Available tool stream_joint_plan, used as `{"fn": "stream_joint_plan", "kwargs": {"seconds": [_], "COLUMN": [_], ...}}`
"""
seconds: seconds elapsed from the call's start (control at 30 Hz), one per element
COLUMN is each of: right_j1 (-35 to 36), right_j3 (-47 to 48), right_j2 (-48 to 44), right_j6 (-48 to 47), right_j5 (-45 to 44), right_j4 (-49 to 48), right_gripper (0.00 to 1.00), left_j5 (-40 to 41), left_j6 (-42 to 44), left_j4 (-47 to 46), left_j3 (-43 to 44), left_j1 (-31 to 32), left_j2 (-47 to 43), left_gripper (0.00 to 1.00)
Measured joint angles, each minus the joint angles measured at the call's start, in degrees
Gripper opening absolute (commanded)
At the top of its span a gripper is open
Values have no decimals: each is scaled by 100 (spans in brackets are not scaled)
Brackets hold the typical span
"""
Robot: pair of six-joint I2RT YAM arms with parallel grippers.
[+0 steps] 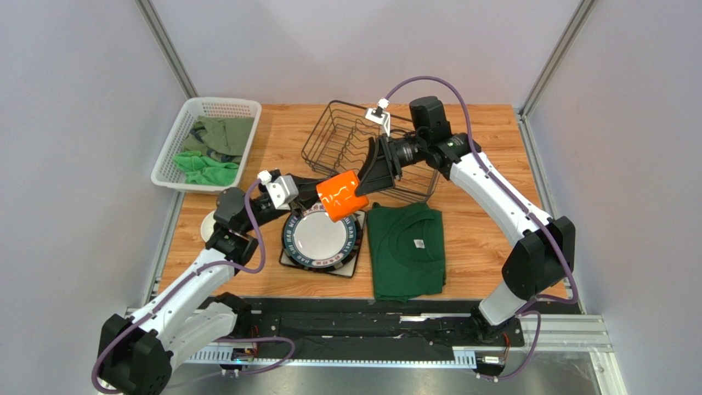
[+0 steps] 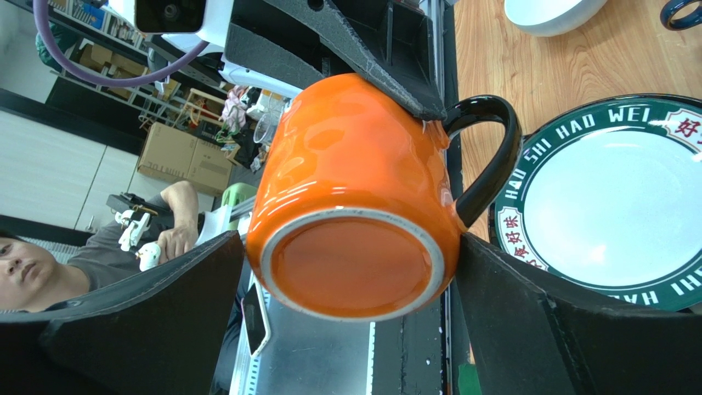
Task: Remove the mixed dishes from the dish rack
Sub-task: Place the cup at the center of the board.
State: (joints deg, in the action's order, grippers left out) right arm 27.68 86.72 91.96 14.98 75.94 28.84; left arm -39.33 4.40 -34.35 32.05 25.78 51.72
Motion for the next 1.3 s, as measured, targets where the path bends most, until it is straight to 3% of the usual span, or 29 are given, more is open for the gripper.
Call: {"fn": "stream_joint_plan", "kwargs": {"seconds": [0.33, 0.6, 0.93, 1.3], "right_j1": [-361, -678, -734, -734], "right_j3": [98, 105, 98, -44], "right_j2": [70, 70, 44, -146], "right_j6": [15, -13, -70, -120], "right_j5": [184, 186, 61, -76], "right_j4": [-2, -17, -17, -20], "right_gripper": [99, 99, 99, 99], "left_j5": [42, 472, 706, 1357], "left_j6": [240, 1259, 2946, 4603], "left_j4": [664, 3399, 6594, 8933], "left_j3": [11, 1137, 2481, 3217], "left_j1": [-87, -234, -1104, -1574], "left_j2": [-61, -50, -155, 815], "left_gripper": [0, 0, 0, 0]}}
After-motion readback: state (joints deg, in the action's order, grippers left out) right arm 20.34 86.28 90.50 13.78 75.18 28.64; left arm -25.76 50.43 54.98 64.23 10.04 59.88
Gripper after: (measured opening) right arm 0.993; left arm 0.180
